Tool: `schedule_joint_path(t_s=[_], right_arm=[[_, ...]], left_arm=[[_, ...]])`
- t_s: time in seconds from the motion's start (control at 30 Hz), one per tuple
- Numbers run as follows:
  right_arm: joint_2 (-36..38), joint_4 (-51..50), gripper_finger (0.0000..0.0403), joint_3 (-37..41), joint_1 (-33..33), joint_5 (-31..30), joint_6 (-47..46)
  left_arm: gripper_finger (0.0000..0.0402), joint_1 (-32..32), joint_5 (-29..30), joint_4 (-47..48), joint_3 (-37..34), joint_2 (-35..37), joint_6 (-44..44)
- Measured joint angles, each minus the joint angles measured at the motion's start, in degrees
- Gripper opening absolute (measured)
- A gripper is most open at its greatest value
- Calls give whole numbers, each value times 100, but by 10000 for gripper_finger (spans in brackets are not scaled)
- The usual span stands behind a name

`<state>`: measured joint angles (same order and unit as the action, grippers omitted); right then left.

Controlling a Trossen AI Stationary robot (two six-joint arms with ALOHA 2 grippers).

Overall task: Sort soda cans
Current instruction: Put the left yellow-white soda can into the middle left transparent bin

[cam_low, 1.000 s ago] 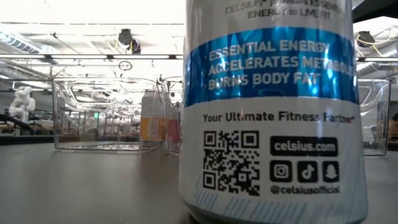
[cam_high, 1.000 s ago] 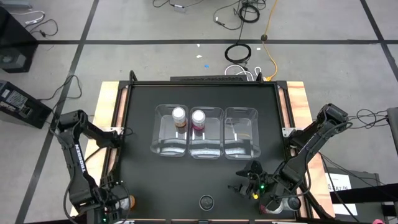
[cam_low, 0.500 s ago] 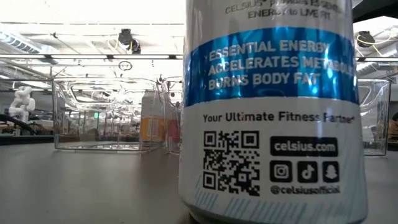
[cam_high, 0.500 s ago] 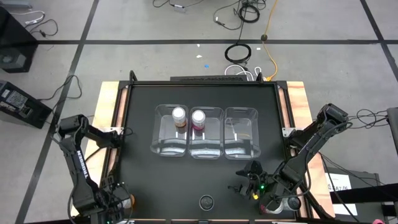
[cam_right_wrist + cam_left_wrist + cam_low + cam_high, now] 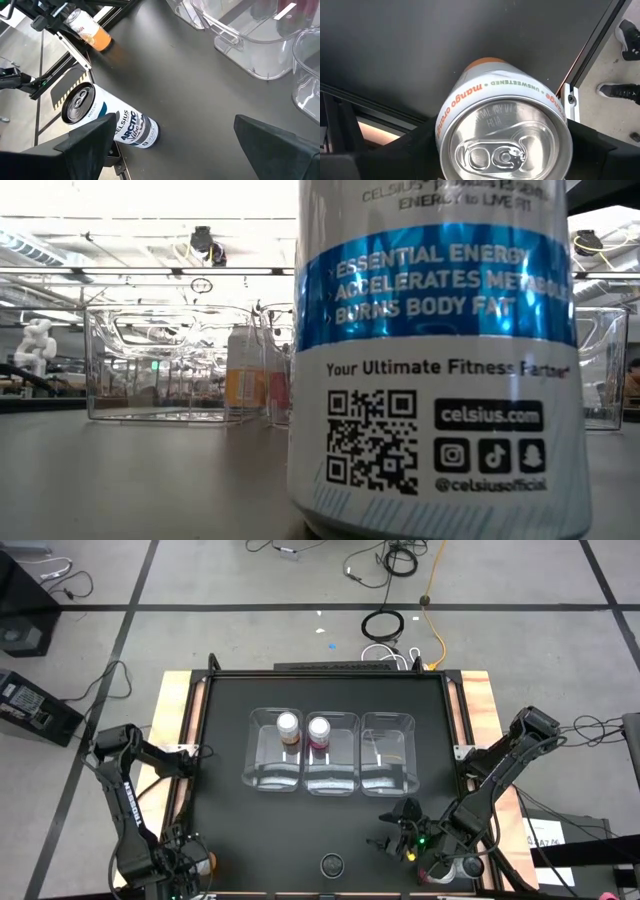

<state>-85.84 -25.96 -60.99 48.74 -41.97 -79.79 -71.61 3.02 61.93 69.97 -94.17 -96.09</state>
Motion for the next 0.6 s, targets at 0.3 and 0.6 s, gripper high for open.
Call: schedule_joint_path(t_s=[0.3, 0.6], right_arm=[[0, -2, 398, 0, 0, 1, 195], [0, -9, 398, 0, -3, -16, 950]], left_arm=[[312, 135, -106, 89, 61, 66, -243], [311, 688, -111, 392, 176, 689, -261]])
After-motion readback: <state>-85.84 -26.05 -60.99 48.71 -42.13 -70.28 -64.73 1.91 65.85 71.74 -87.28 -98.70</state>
